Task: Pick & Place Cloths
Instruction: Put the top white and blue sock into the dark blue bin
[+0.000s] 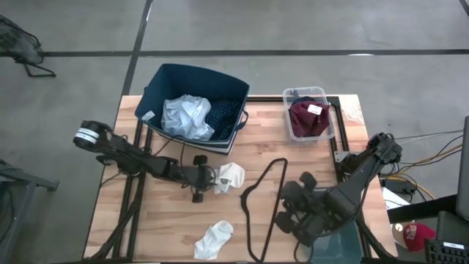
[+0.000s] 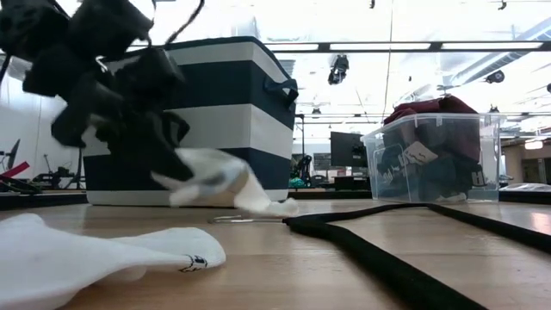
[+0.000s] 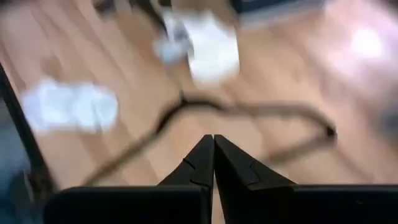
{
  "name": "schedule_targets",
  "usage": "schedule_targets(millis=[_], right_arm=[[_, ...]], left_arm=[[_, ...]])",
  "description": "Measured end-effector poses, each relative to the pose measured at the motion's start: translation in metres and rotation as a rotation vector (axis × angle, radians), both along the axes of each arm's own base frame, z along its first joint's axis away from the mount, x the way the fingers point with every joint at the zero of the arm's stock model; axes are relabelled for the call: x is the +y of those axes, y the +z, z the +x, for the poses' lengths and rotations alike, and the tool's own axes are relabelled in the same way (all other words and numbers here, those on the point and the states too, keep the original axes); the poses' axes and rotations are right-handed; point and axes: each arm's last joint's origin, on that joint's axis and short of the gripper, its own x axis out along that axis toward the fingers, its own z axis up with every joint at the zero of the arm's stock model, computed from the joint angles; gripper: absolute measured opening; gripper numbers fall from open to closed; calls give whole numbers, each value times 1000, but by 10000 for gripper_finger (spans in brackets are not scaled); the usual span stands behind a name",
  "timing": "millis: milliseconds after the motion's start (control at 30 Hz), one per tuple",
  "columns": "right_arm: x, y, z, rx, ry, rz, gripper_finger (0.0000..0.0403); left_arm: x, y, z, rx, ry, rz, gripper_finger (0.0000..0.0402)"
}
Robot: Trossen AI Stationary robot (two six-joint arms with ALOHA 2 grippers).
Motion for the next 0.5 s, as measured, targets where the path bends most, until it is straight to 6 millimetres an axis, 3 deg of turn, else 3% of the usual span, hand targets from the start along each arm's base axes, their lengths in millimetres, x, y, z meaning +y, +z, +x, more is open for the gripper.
schedule_targets(millis=[267,500], right_arm=[[7,-21,28,-213,151,-239,13],[-15,-57,50,-246,104,-302,49]], left_arm=[[-6,27,-7,-101,-57,-113,43],[-5,43,-12,-164,-59,-174,44]])
